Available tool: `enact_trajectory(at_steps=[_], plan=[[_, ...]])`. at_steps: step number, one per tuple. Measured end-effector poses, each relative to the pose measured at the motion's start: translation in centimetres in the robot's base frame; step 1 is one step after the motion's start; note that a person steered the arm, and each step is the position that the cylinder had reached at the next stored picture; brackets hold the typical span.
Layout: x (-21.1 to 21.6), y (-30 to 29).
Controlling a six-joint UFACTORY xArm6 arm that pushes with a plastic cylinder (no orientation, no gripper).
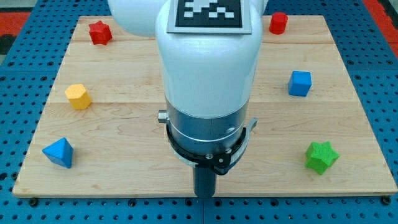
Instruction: Point your arm at the bottom left corner of the board
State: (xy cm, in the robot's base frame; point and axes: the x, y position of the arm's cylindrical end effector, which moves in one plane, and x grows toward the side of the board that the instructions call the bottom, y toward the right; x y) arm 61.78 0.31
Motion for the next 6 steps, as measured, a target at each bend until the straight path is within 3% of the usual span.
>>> enact_trajectory(at_steps=[2,4,6], plan=[[0.1,-0.3],[0.1,-8.1],[-0.3,-27.5]])
